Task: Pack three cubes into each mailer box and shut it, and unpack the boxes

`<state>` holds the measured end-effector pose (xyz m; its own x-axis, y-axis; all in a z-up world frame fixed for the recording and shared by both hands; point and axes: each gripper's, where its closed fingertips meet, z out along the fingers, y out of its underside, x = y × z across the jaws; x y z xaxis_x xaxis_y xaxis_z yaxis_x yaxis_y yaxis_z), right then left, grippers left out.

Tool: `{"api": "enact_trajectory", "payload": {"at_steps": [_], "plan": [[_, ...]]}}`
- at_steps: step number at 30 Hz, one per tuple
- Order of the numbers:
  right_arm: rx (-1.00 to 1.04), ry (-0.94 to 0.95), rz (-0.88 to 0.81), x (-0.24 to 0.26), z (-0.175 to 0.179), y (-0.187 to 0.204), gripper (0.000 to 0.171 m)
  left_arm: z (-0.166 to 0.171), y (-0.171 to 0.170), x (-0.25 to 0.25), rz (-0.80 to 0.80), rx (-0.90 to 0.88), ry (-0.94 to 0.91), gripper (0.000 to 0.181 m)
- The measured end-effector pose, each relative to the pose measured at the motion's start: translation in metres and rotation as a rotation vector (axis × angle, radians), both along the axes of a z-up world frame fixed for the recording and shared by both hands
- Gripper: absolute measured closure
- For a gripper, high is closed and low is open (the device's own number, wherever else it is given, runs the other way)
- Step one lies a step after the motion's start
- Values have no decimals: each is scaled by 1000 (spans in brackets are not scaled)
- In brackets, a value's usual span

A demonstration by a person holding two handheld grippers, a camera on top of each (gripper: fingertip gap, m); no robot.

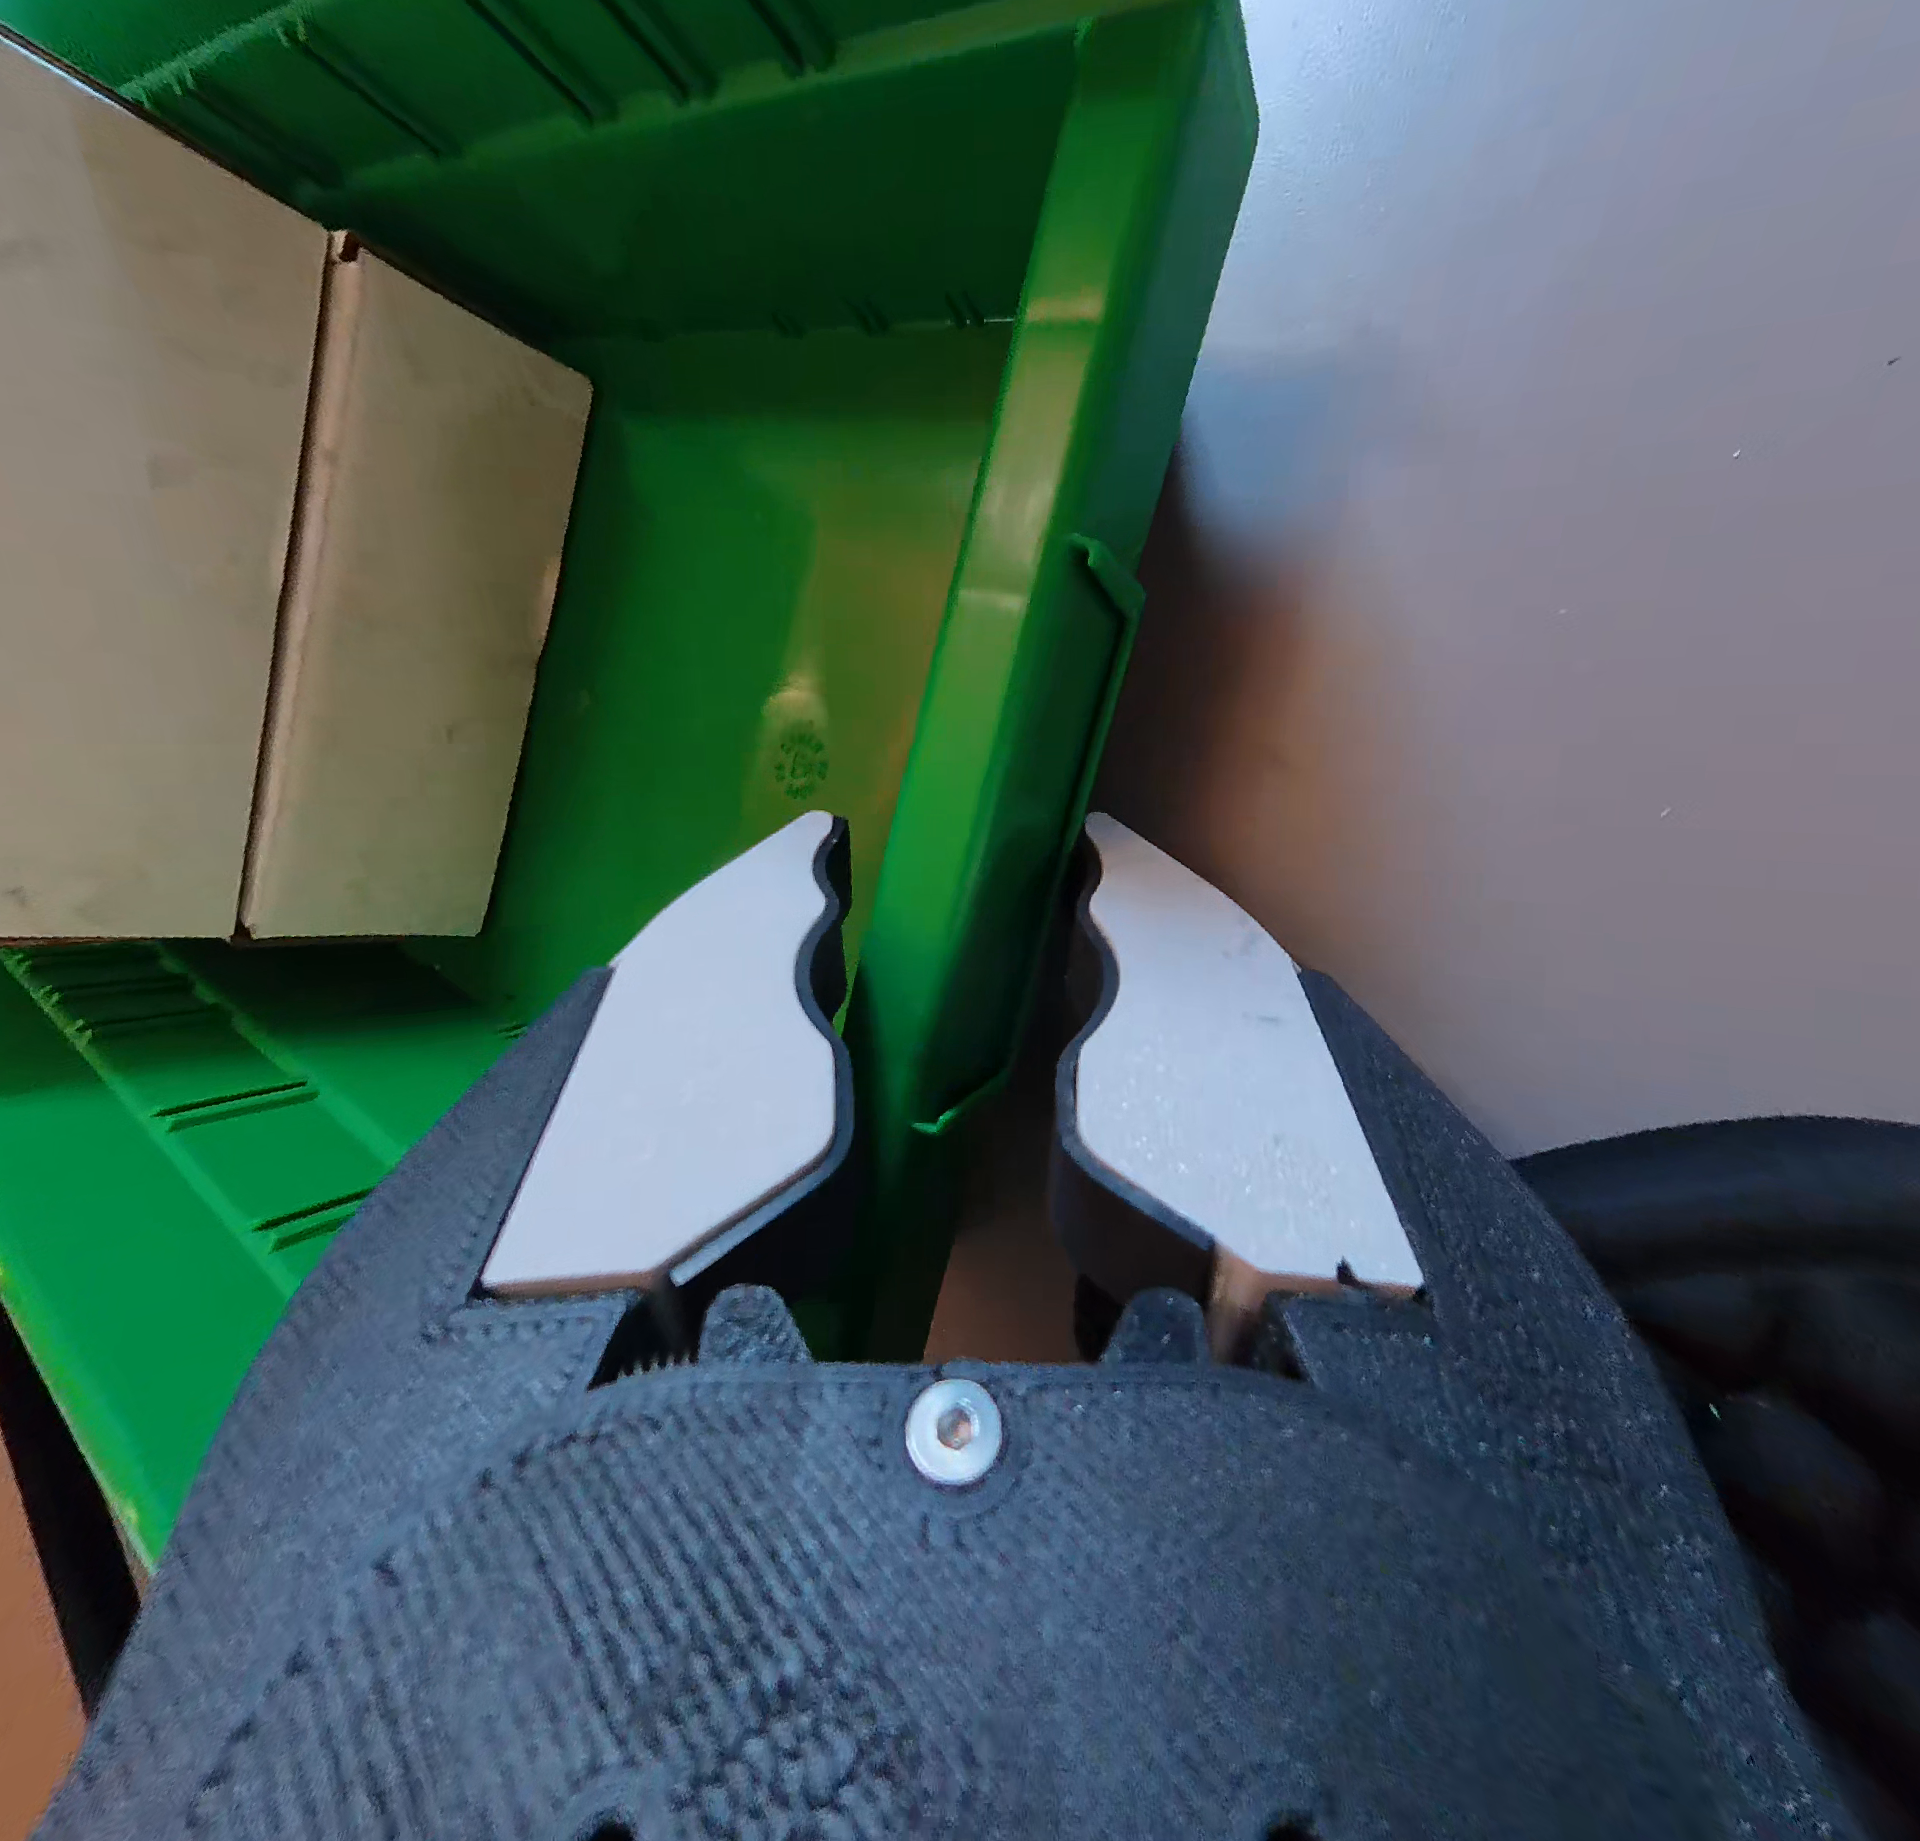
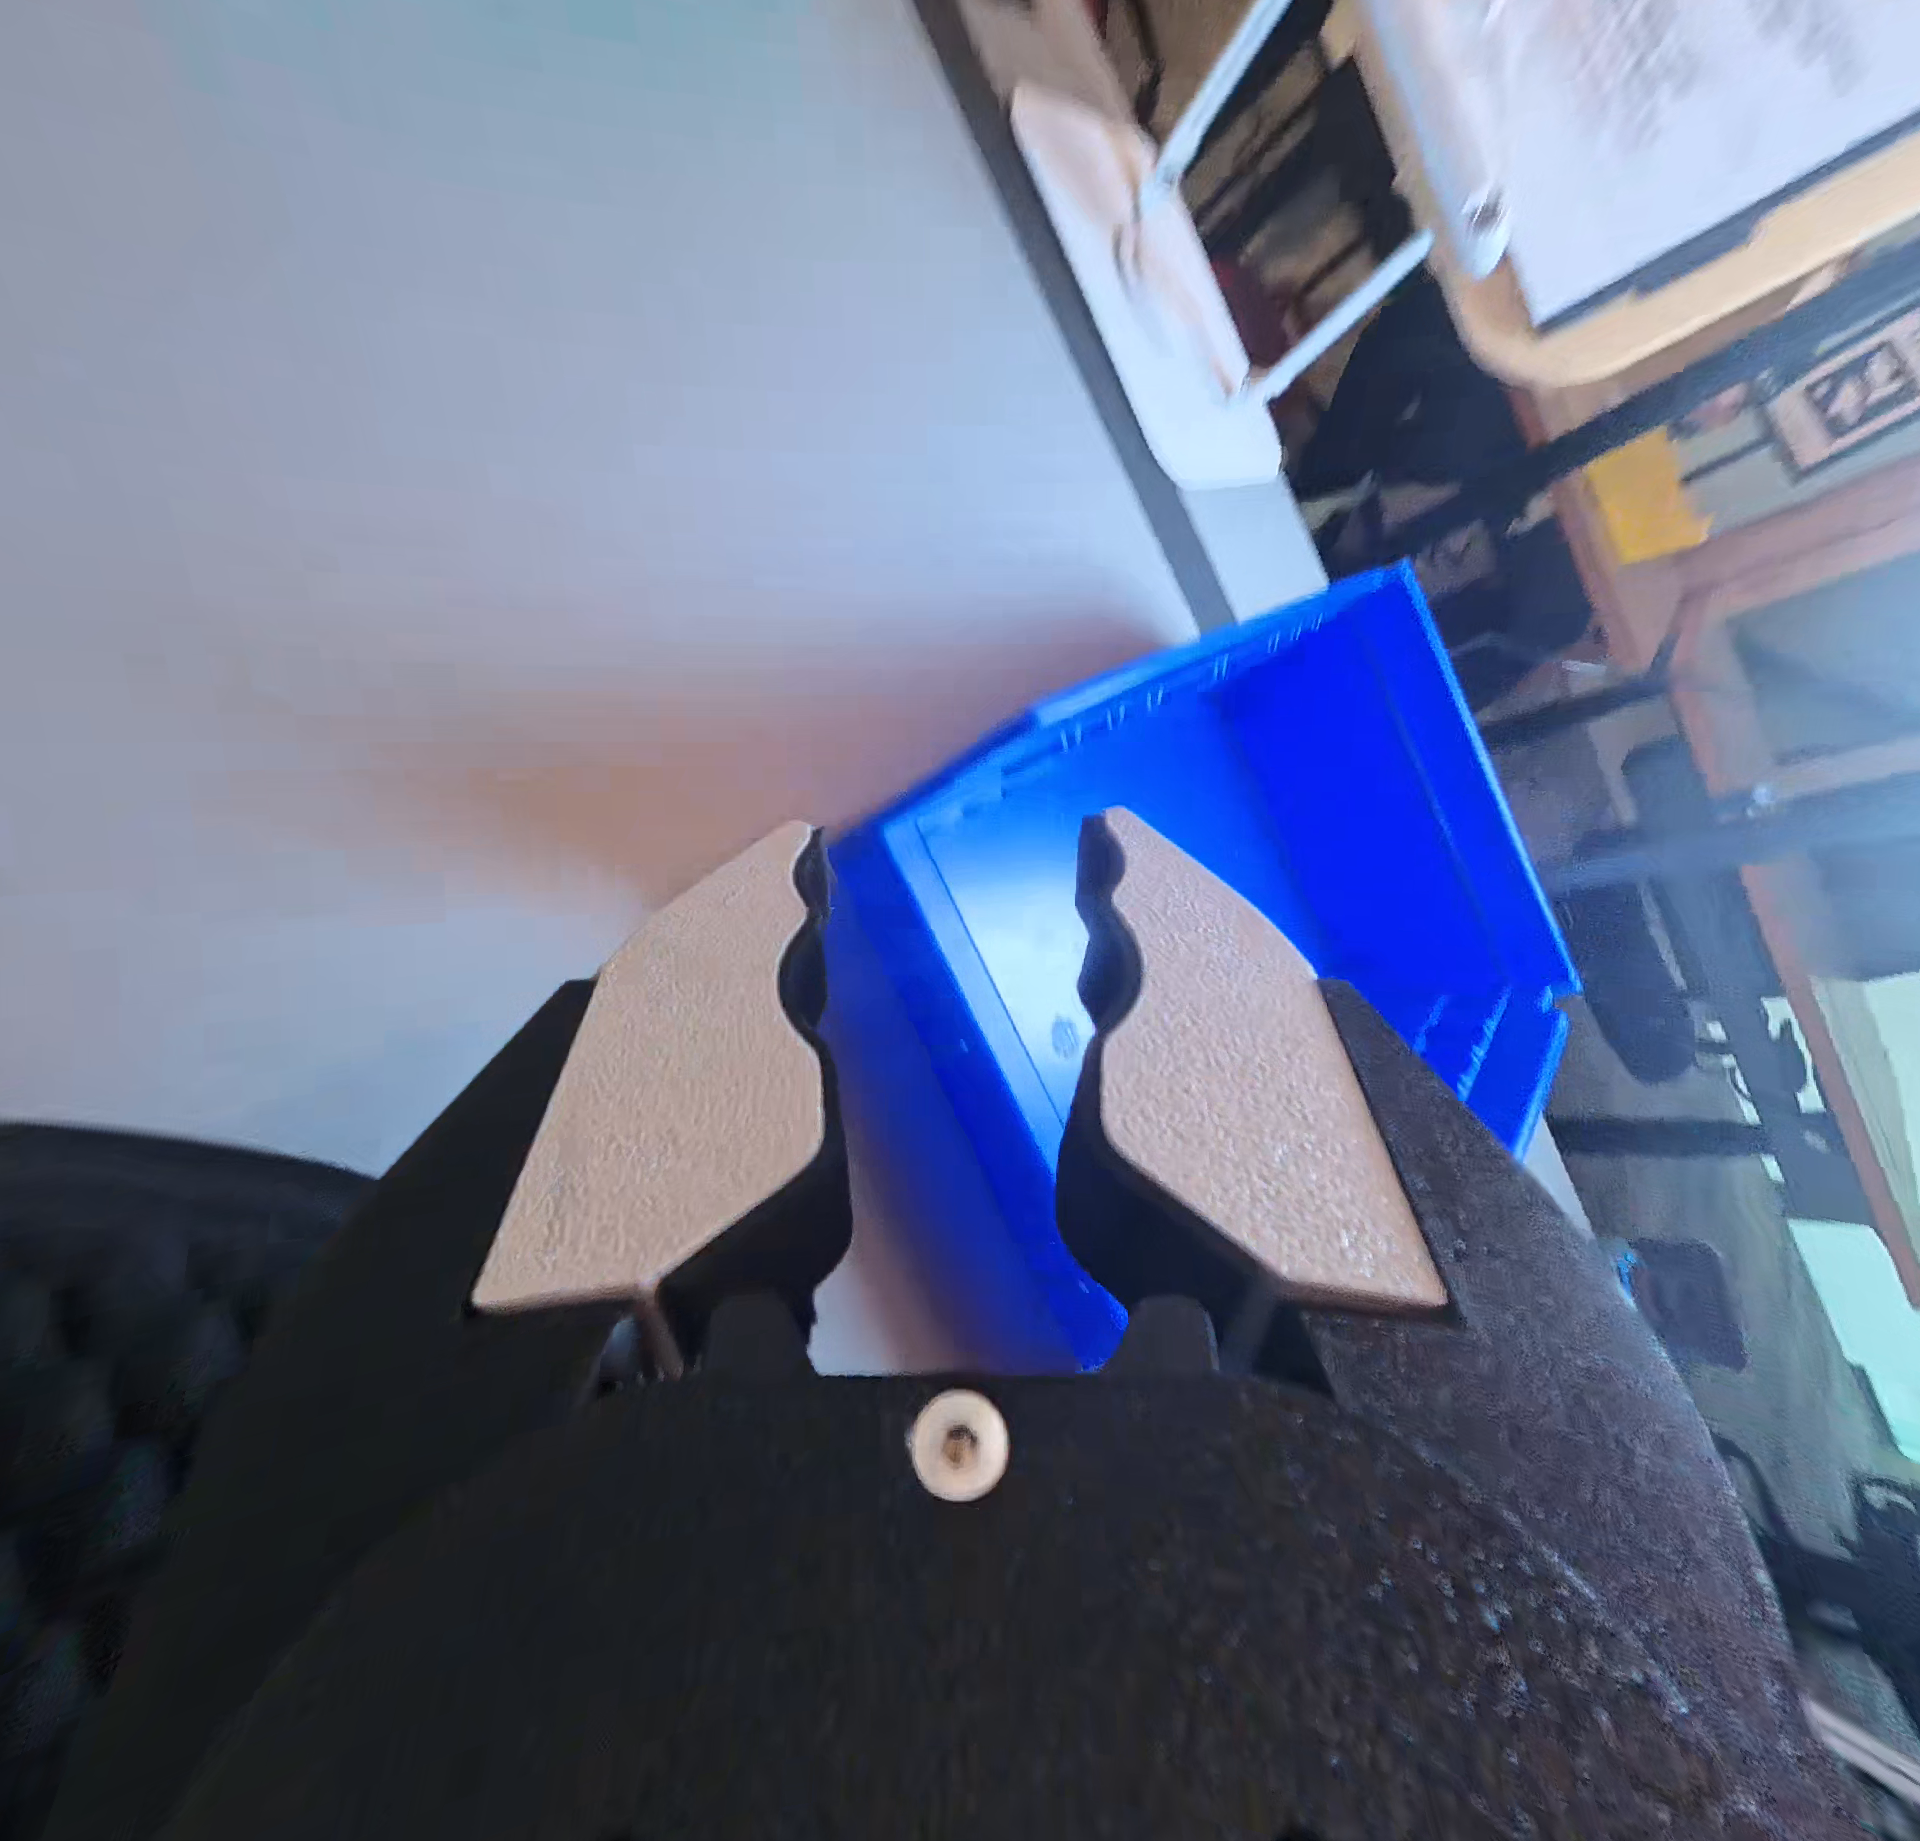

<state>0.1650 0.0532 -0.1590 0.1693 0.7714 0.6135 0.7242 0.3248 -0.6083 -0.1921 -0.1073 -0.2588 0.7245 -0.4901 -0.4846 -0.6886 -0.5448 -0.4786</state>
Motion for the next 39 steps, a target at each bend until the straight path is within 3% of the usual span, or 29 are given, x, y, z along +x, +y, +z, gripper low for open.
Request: {"api": "enact_trajectory", "payload": {"at_steps": [2, 4, 7, 12, 17, 22, 26, 30, 33, 36, 39], "plan": [[-8, 97, 2, -11, 8, -11, 133, 1, 3, -2, 10, 13, 1, 141], [-10, 76, -64, -9, 0, -6, 134, 1, 6, -6, 29, 27, 5, 140], [44, -149, -149, 11, -30, 16, 115, 1, 10, -13, 56, 29, 3, 139], [43, -510, -230, 55, -82, 61, 114, 1, 16, -31, 122, 24, -1, 140], [137, -508, -164, 32, -89, 85, 136, 2, 28, -57, 131, 64, 64, 142], [232, -450, -227, 9, -85, 111, 135, 4, 45, -89, 225, 91, 40, 134], [116, -183, -204, -16, -59, 89, 122, 30, 40, -82, 220, 201, -88, 130], [-98, 273, -129, -45, 1, 56, 119, 97, 37, -80, 233, 407, -299, 133], [-204, 549, -94, -57, 41, 35, 116, 137, 41, -103, 295, 500, -342, 129], [-220, 640, -73, -63, 53, 22, 116, 158, 58, -134, 334, 489, -336, 121], [-183, 593, -57, -68, 40, 16, 118, 158, 88, -165, 301, 375, -286, 110]]}}
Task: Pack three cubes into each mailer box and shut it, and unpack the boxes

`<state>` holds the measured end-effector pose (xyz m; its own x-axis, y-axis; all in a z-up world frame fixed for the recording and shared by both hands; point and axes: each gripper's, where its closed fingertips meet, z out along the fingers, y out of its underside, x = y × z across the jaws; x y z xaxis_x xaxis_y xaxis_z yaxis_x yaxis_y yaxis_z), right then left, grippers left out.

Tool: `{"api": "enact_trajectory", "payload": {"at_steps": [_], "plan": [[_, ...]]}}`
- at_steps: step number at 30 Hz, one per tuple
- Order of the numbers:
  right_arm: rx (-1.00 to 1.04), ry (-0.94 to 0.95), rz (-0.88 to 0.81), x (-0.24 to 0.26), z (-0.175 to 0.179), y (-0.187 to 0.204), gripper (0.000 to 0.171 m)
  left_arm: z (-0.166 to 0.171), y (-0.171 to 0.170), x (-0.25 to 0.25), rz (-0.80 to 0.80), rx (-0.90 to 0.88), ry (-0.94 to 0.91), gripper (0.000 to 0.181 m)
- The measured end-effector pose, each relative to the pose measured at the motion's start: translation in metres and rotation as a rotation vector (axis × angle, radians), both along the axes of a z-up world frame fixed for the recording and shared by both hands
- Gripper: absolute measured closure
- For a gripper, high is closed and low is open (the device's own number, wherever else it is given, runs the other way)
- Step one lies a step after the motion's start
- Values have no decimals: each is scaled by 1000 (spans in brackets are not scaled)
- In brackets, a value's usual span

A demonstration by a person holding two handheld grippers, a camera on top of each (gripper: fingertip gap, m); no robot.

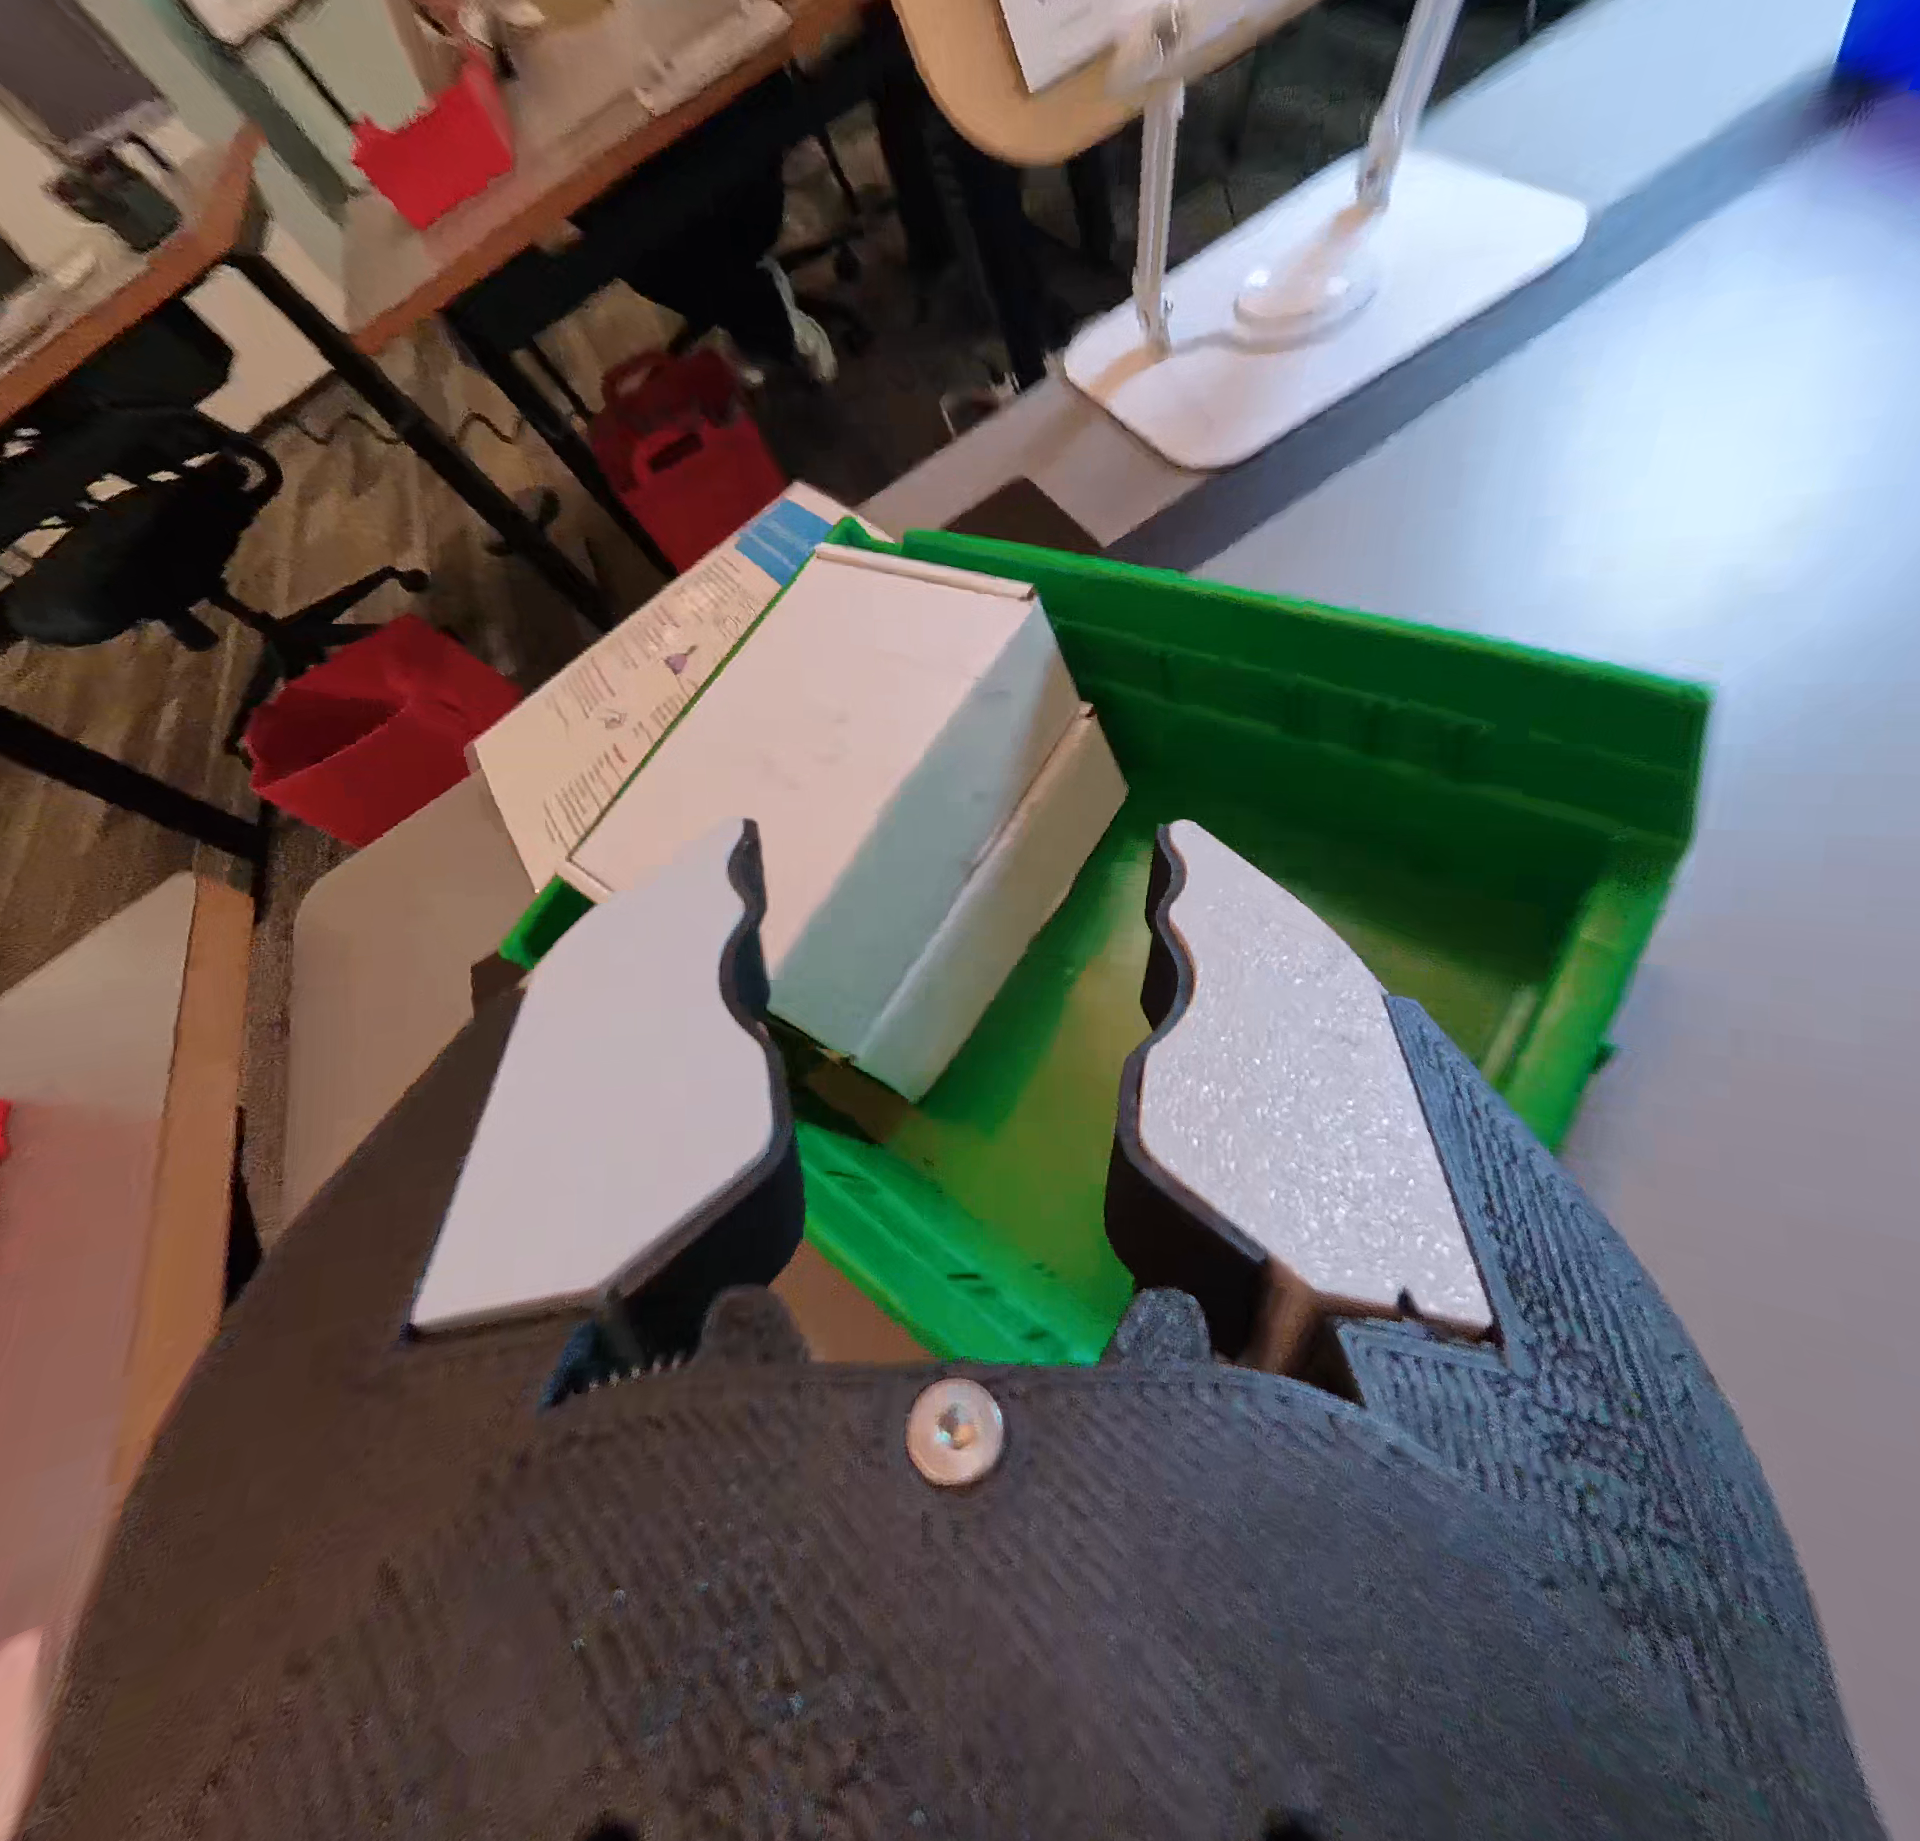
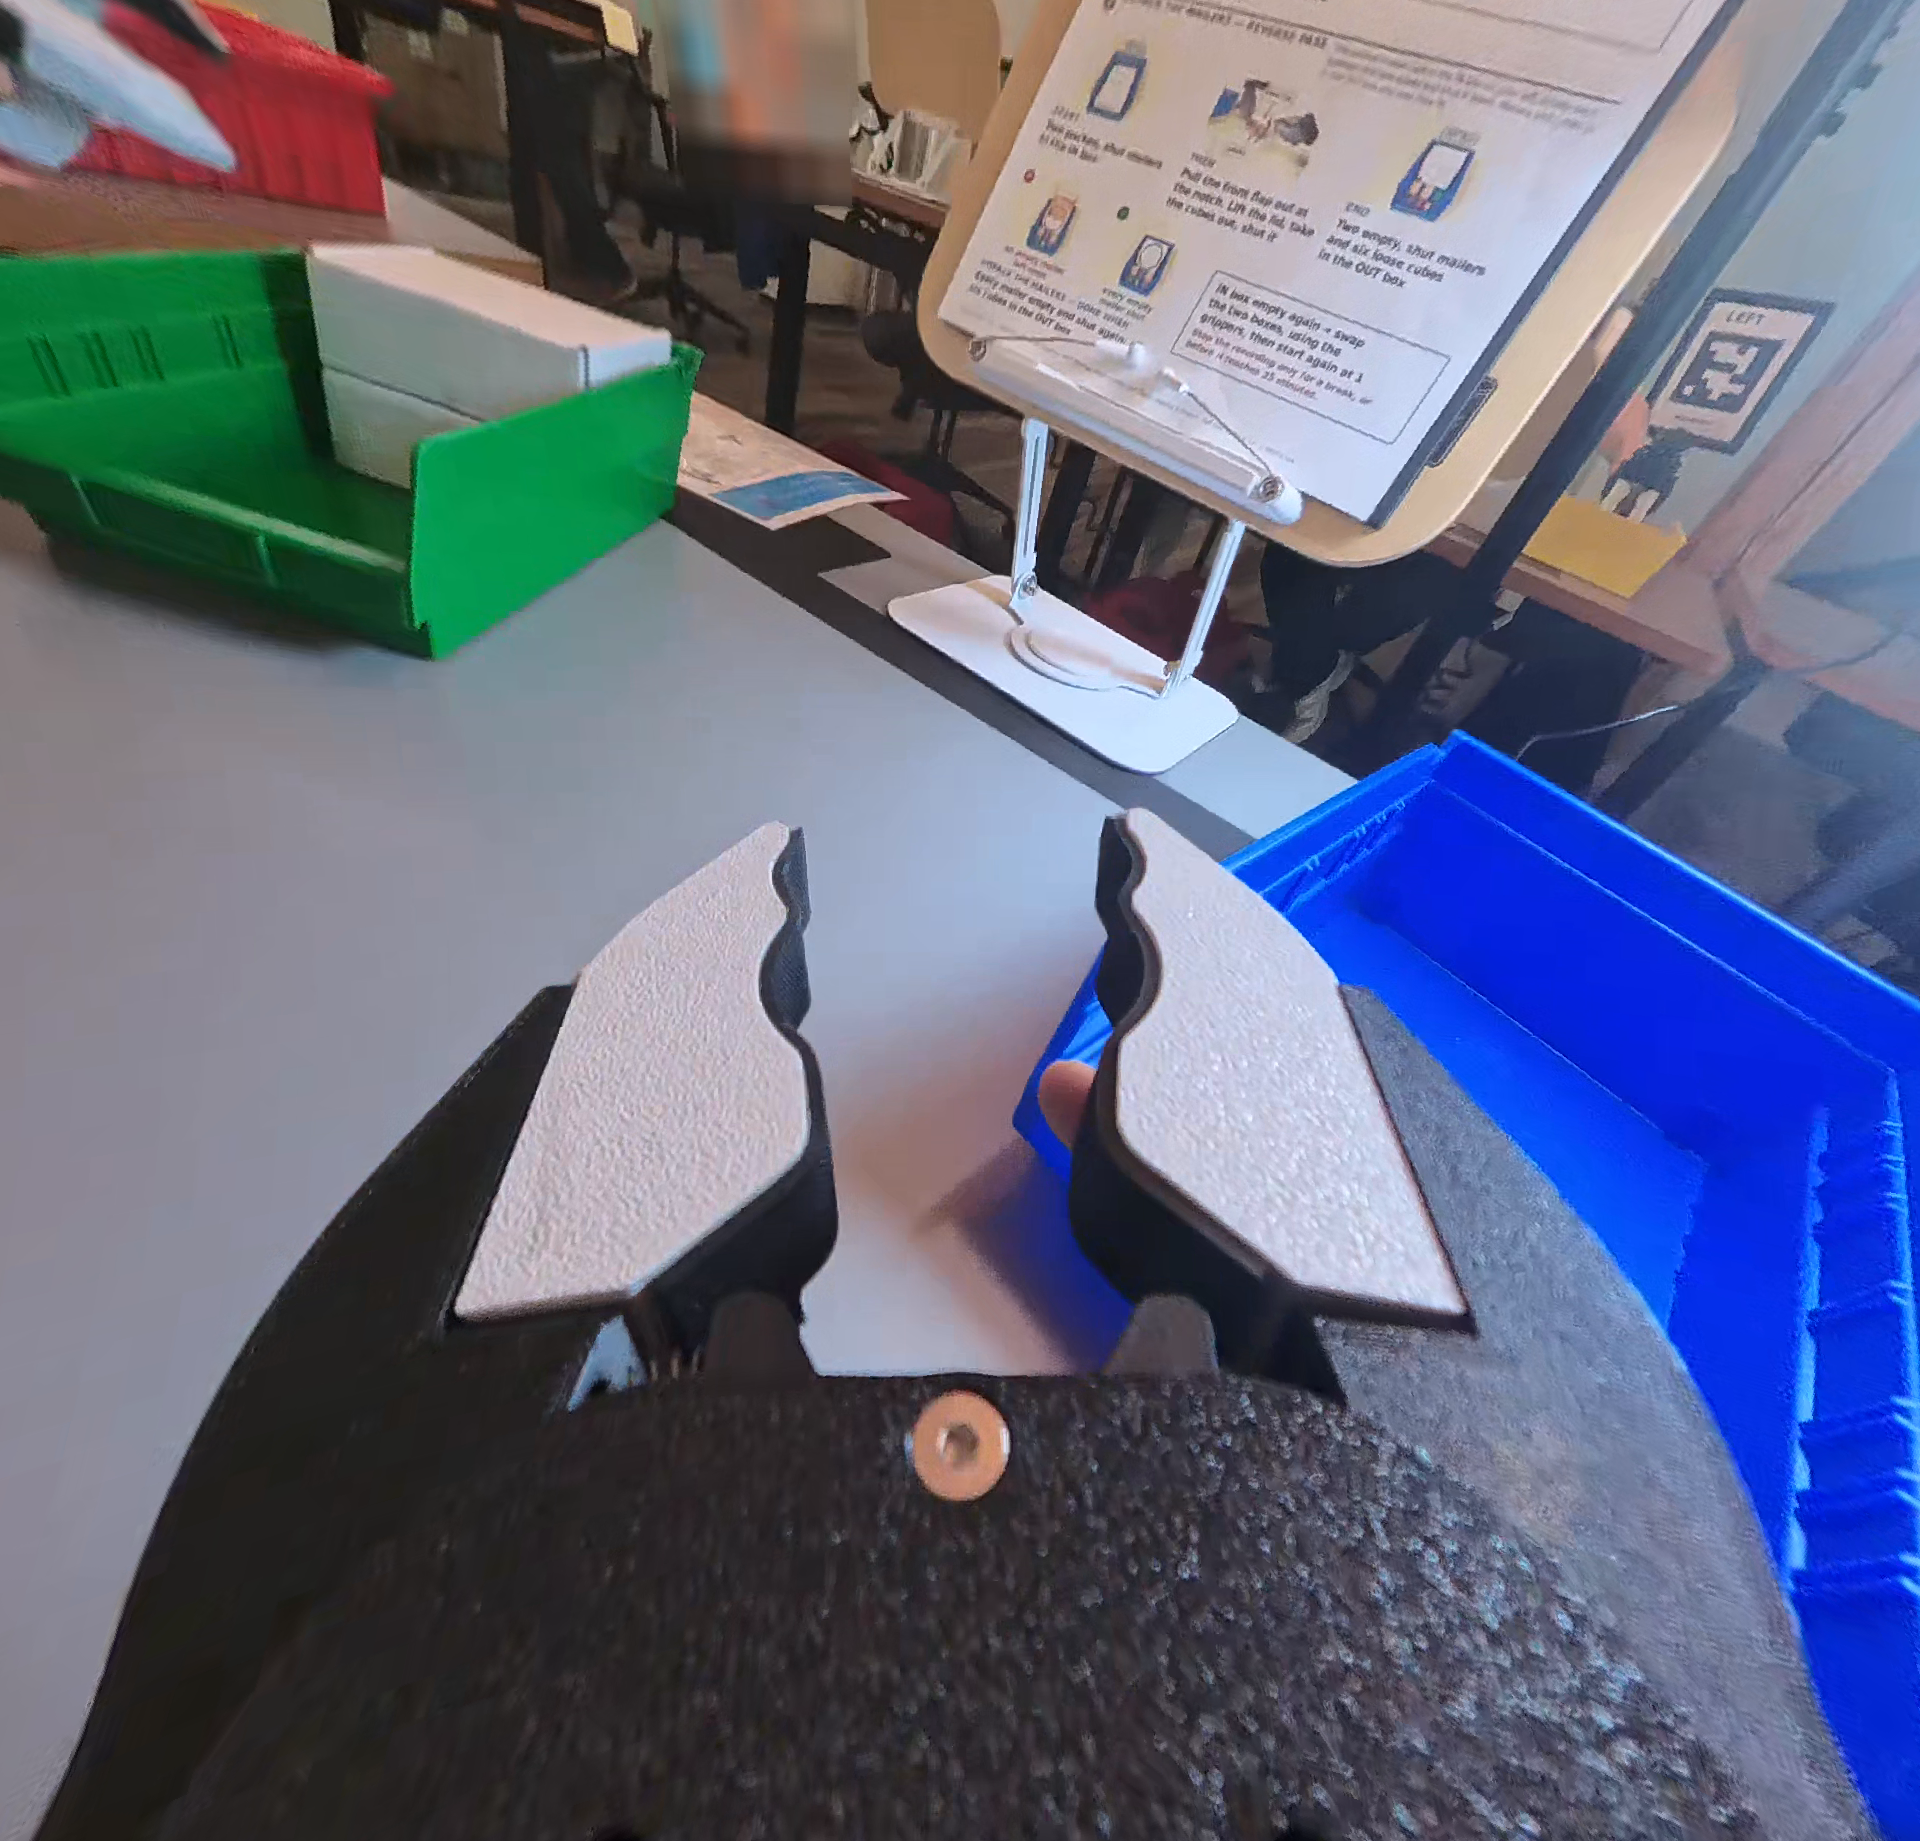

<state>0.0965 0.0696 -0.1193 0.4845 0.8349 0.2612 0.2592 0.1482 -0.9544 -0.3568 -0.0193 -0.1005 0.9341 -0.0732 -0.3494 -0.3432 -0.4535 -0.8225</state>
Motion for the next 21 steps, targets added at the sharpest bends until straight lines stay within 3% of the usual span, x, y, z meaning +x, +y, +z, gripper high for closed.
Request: {"api": "enact_trajectory", "payload": {"at_steps": [3, 7, 14, 21], "plan": [[-5, -52, 45, -8, -18, -3, 119, -28, 21, -20, -110, -338, 26, 92], [-43, -84, 105, -17, -33, -9, 124, -44, 43, -52, -142, -642, 129, 89], [3, -134, 89, -11, -48, -8, 129, -69, 76, -73, -202, -905, 170, 79], [-55, -59, 74, -2, -43, 0, 134, -91, 90, -75, -227, -1024, 94, 62]]}}
